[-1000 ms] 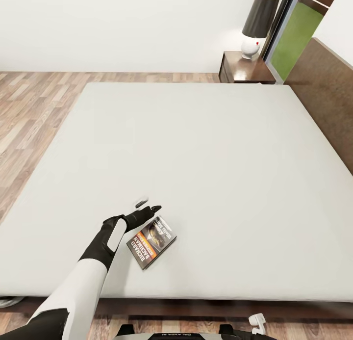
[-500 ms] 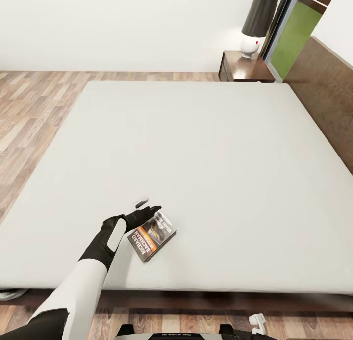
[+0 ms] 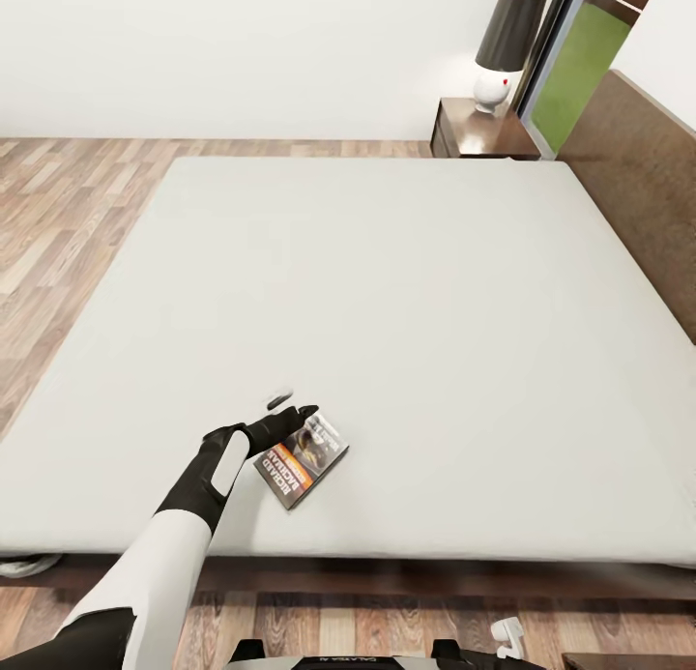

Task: In the bedroom, move the book from the bed onto either nightstand, and place the two sandals side by side next to the bed.

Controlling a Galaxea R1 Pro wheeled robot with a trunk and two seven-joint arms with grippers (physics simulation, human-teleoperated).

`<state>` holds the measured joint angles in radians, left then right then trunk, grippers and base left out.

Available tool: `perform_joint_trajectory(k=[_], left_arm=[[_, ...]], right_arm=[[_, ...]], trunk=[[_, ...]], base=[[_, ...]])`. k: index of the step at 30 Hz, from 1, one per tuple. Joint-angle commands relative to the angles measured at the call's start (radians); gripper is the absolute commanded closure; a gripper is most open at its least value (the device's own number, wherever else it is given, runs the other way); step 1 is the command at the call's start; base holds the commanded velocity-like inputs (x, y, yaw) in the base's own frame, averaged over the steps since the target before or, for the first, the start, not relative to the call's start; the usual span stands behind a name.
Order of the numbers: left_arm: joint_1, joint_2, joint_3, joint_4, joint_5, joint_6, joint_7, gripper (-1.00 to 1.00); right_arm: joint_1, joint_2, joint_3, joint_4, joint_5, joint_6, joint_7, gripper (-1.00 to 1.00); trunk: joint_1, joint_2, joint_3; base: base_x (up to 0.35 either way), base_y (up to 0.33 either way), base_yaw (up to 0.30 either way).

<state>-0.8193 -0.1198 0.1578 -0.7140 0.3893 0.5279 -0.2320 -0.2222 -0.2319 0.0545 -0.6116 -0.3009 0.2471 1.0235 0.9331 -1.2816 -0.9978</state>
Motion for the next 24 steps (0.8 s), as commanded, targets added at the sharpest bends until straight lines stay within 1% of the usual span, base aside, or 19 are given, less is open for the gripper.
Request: perform_joint_trajectory(k=[1,9,15,24], left_arm=[[-0.001,-0.001,0.006,-0.001,0.003,0.009,-0.003,-1.00],[-0.001,-0.001,0.006,-0.001,0.003,0.009,-0.003,-1.00],[-0.001,-0.001,0.006,-0.001,0.003,0.009,-0.003,-1.00],[-0.001,-0.001,0.006,-0.001,0.003,0.009,-0.003,-1.00]], right_arm=[[0.000,-0.001,0.005,0.000,-0.011,0.009,0.000,-1.00],[0.000,-0.001,0.005,0.000,-0.011,0.009,0.001,-1.00],[0.000,-0.001,0.005,0.000,-0.011,0.009,0.000,-1.00],[0.000,-0.001,0.005,0.000,-0.011,0.009,0.000,-1.00]], trunk=[[0.000,0.000,-0.001],[0.000,0.000,-0.001],[0.000,0.000,-0.001],[0.000,0.000,-0.001]], base=[[-0.026,0.000,0.000],[-0.008,0.000,0.000],[-0.139,0.000,0.000],[-0.018,0.000,0.000]])
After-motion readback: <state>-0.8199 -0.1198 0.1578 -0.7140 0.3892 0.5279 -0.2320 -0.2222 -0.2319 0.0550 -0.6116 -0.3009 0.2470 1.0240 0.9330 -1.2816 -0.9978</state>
